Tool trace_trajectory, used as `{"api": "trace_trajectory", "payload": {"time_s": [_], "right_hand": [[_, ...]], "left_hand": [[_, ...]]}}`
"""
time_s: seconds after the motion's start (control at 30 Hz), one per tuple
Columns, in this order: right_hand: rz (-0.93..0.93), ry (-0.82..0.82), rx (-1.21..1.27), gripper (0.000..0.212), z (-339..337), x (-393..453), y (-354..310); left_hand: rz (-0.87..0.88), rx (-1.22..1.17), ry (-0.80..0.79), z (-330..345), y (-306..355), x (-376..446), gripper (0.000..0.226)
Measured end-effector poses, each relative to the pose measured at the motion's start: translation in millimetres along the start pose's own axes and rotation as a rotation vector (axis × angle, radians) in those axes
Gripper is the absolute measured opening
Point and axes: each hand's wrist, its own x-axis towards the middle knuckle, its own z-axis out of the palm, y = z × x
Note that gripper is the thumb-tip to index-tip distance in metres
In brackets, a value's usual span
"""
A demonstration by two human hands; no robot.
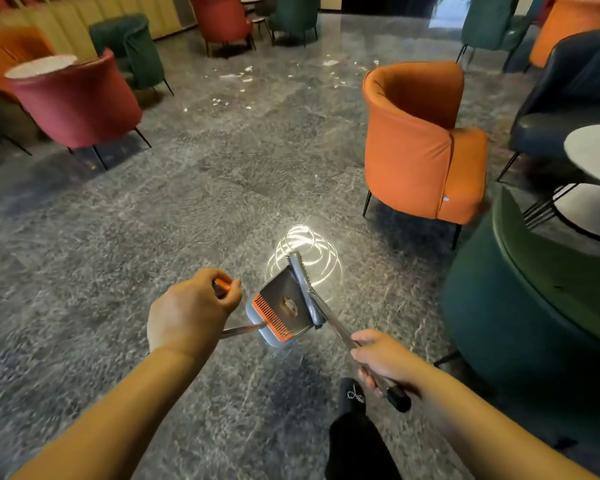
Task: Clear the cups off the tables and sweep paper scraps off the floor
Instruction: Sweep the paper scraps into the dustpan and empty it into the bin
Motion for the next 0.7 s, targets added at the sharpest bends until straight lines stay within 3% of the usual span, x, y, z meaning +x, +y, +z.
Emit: {"api": "trace_trajectory", "payload": {"time_s": [0.33,0.53,0.7], "right_hand": [[0.003,-0.042,0.002,0.035,-94,156,-156],[-0.055,-0.05,-0.007,0.02,-137,231,-250],[-0.054,-0.061,0.022,0.022,-152,313,-309]], "left_hand": [[-0.01,0.035,0.005,73,52,208,0.017],[-0.082,0.04,-0.038,108,62,308,0.017],[-0.136,-0.026,-0.03,133,54,414,0.023]]}}
